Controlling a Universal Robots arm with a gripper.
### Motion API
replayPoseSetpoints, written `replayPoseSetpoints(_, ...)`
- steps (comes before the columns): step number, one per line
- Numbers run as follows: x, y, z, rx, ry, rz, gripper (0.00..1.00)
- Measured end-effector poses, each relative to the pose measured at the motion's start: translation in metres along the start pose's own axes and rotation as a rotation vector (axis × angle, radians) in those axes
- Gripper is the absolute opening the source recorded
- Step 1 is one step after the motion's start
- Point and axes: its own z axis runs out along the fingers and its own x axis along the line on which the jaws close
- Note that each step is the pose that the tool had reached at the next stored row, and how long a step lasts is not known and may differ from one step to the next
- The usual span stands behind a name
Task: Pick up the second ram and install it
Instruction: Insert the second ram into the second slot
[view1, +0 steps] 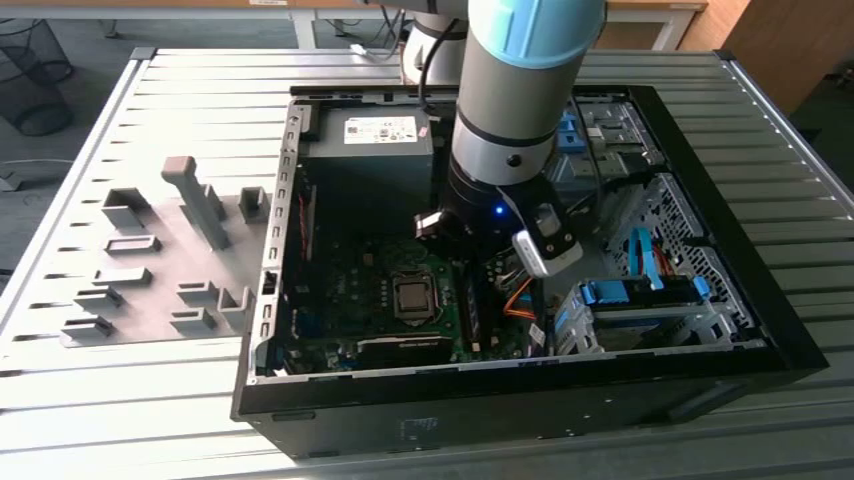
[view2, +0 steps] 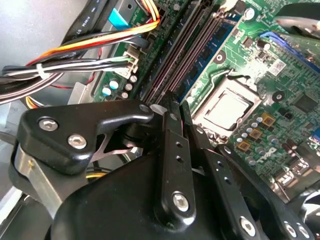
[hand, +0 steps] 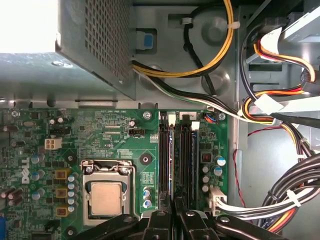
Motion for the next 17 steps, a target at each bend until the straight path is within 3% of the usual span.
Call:
replayPoseSetpoints(9, 0.0001, 0.0000, 0.0049, -0.0012, 0.0001, 0.000, 0.14)
replayPoseSetpoints(17, -0.0006, 0.0001, 0.0066, -0.0094, 0.0001, 0.000, 0.14)
